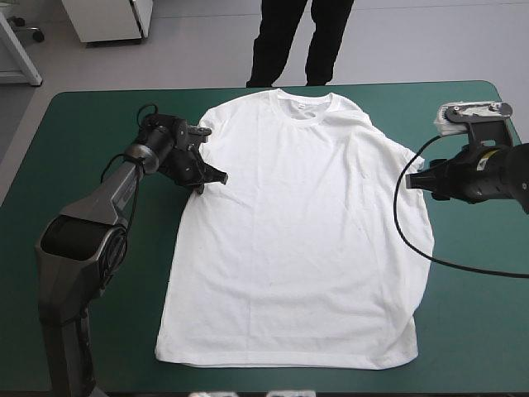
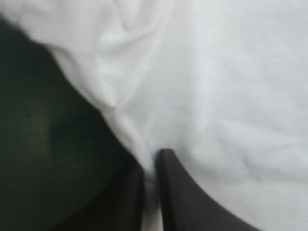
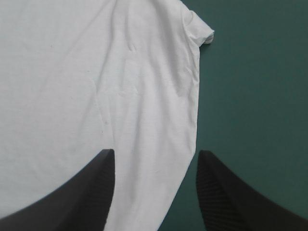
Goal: Fold the cloth
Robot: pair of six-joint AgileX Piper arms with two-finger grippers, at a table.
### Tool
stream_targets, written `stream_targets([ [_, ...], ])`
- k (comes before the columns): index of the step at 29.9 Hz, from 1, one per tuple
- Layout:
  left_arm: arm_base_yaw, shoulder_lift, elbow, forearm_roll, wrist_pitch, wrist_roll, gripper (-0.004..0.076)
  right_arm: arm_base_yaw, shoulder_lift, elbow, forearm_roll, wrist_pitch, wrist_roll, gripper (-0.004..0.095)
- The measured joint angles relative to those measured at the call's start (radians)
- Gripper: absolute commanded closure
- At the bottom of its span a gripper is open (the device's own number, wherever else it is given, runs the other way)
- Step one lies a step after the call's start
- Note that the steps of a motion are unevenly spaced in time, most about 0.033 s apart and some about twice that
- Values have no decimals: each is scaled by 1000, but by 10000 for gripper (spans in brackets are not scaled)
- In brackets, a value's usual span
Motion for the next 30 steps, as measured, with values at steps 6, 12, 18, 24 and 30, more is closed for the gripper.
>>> stream_targets([
  [6,-31,1,0,-8,-20,6,731,-1,79,0,-18,-2,53,404],
  [12,-31,2,-3,-9,-17,6,731,-3,233,-41,-61,-10,75,403],
  [18,-31,2,-3,-11,-16,6,731,-18,422,-165,-49,-6,82,403],
  [24,-31,2,-3,-11,-15,6,731,-105,558,-223,14,-24,67,403],
  [30,-31,2,-3,-11,-15,6,731,-159,658,-225,57,-57,40,403],
])
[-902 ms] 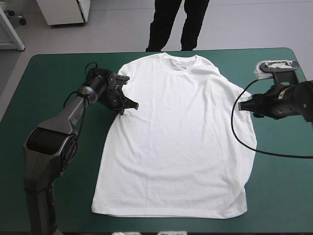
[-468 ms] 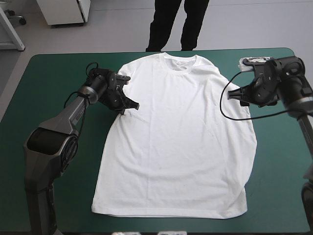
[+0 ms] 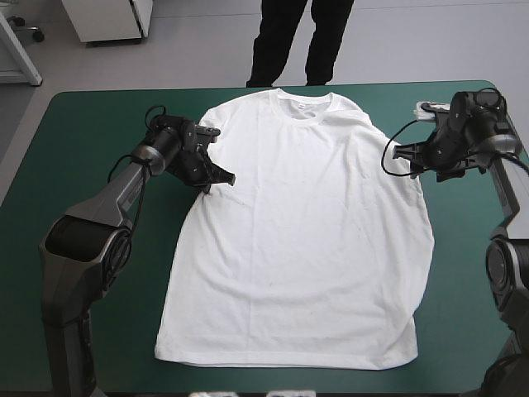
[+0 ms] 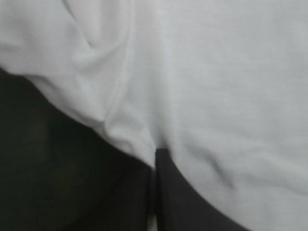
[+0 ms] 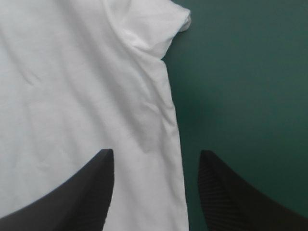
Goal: Fold the cloth
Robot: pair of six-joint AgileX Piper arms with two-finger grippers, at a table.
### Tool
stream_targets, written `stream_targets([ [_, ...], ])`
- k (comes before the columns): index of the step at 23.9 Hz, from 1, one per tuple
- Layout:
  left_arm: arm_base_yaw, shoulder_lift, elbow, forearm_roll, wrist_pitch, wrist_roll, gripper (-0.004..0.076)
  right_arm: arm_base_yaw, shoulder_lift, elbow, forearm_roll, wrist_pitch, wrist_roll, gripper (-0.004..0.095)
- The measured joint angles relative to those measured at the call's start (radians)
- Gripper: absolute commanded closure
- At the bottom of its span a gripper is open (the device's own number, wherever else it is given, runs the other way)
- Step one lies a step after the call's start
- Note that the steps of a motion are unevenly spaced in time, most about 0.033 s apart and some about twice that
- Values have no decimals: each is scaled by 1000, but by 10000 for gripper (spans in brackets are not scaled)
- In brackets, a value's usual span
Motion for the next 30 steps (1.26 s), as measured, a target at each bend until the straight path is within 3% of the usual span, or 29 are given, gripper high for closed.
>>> stream_targets([
  [18,0,0,0,0,-1,0,731,-1,185,-1,18,-83,-19,439],
  [19,0,0,0,0,-1,0,731,-1,194,-7,23,-83,-20,486],
  [22,0,2,0,0,-2,0,731,-8,202,-14,49,-76,-47,922],
  [25,0,2,-1,-1,2,0,731,-10,205,-15,111,-74,-88,925],
  [30,0,-22,-29,5,49,0,731,-10,169,-12,102,-57,-90,925],
])
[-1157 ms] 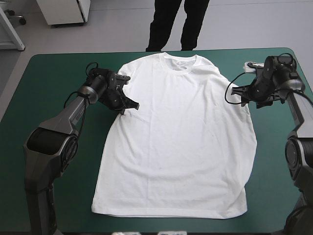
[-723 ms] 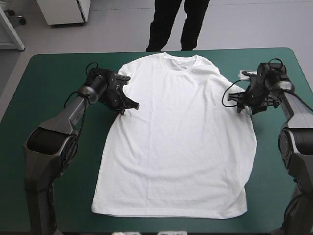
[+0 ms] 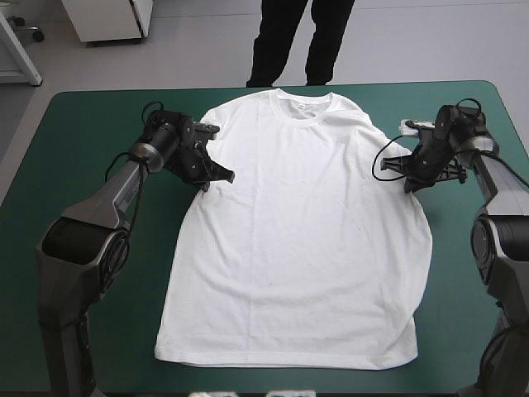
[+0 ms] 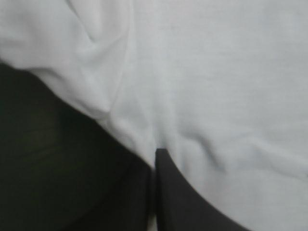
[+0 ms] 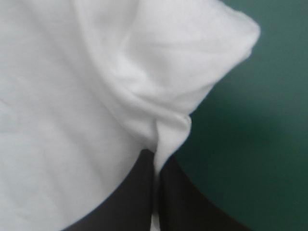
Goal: Fold the cloth
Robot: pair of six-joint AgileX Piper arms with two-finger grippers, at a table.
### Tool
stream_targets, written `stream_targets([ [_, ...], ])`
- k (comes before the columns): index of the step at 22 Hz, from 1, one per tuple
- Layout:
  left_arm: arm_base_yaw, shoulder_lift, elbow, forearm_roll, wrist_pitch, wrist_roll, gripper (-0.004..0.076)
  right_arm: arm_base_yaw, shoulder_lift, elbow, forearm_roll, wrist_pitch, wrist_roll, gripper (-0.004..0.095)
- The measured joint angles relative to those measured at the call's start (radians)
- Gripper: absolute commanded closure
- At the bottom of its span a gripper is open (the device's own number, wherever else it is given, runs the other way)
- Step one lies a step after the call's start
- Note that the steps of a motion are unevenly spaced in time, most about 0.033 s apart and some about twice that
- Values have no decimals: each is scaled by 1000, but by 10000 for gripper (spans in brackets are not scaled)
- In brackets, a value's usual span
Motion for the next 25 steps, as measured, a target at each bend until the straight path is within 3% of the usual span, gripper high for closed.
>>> stream_targets([
  [12,-1,-279,-124,97,51,0,731,0,-284,-164,-7,49,0,925],
  [25,-2,-643,-227,132,-54,0,733,0,-562,-366,1,118,0,925],
])
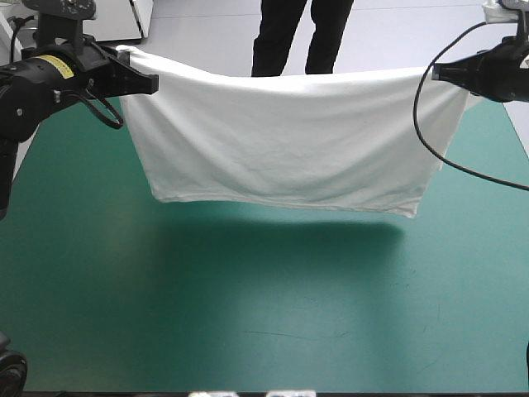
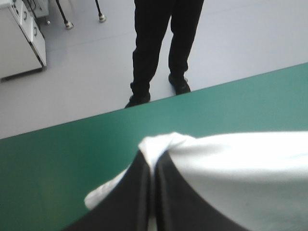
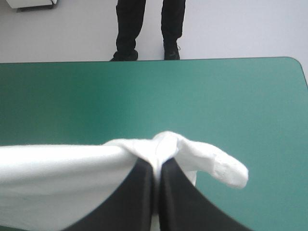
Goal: Fold the cloth
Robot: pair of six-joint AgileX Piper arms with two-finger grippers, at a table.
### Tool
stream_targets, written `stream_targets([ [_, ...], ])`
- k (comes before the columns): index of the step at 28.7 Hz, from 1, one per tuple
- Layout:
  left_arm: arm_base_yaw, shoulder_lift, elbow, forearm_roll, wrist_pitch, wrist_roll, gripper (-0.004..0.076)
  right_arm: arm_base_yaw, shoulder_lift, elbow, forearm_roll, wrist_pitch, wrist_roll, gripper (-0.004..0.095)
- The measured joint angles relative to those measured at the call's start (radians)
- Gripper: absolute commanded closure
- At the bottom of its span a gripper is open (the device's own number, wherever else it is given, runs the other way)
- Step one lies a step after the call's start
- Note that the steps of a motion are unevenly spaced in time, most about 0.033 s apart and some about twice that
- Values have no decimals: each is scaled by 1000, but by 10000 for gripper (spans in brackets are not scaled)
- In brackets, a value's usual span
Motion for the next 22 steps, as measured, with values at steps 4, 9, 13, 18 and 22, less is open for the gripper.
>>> stream_targets([
  [4,0,-26,-5,0,-13,0,733,0,-27,-11,1,-2,0,925],
  [9,0,-21,-5,0,-22,0,733,0,-27,-11,3,-31,-5,925],
  [13,0,10,-5,32,-100,0,733,0,4,-11,2,-112,-12,925],
  [18,0,98,-5,100,-255,0,733,0,101,-11,-4,-248,-44,925],
  [22,0,170,-5,155,-404,-16,733,0,175,-9,-6,-382,-53,925],
])
